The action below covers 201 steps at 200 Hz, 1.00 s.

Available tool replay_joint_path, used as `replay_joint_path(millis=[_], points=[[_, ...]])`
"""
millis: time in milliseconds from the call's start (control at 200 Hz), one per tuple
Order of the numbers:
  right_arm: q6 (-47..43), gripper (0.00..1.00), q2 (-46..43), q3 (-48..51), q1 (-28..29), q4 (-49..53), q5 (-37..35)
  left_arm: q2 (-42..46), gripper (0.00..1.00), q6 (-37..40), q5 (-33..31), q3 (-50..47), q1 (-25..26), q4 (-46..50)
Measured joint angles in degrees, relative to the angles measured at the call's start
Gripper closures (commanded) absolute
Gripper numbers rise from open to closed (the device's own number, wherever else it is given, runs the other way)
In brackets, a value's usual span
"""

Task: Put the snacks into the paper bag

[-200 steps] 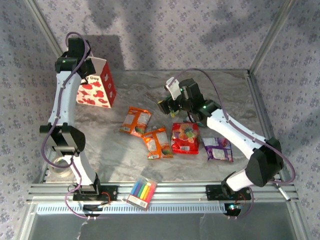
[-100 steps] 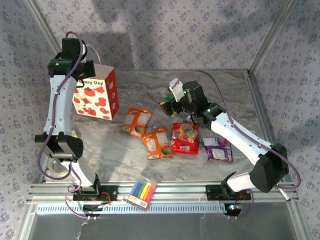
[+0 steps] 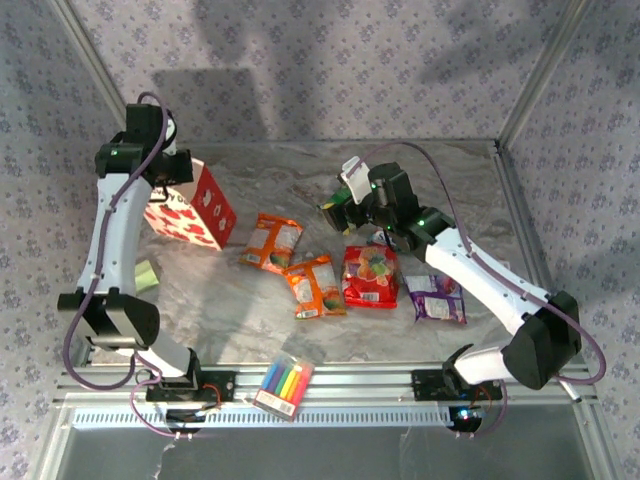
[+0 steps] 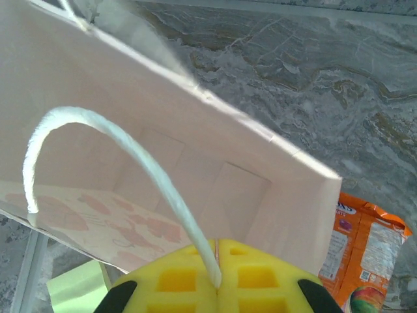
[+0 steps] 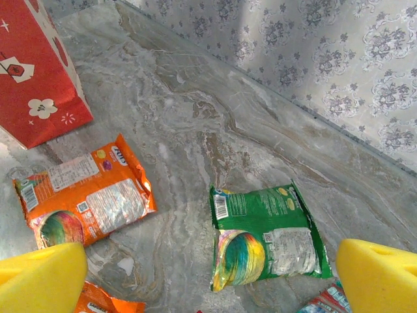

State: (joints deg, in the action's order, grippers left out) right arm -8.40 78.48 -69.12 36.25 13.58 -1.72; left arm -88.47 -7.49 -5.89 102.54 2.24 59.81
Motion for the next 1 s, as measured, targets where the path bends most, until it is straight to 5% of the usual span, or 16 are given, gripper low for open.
replay_joint_path(millis=[435,1004], points=[[0.00,0.00,-0.07,0.00,0.02,0.00,0.00,3.85,0.59,-2.62,-0.57,-0.15,0.00,0.85],[-0.07,0.00,-0.07,0.07,0.02,0.26,-0.31,7.02,0.54,-10.23,-7.41,11.82,6.36,9.07]])
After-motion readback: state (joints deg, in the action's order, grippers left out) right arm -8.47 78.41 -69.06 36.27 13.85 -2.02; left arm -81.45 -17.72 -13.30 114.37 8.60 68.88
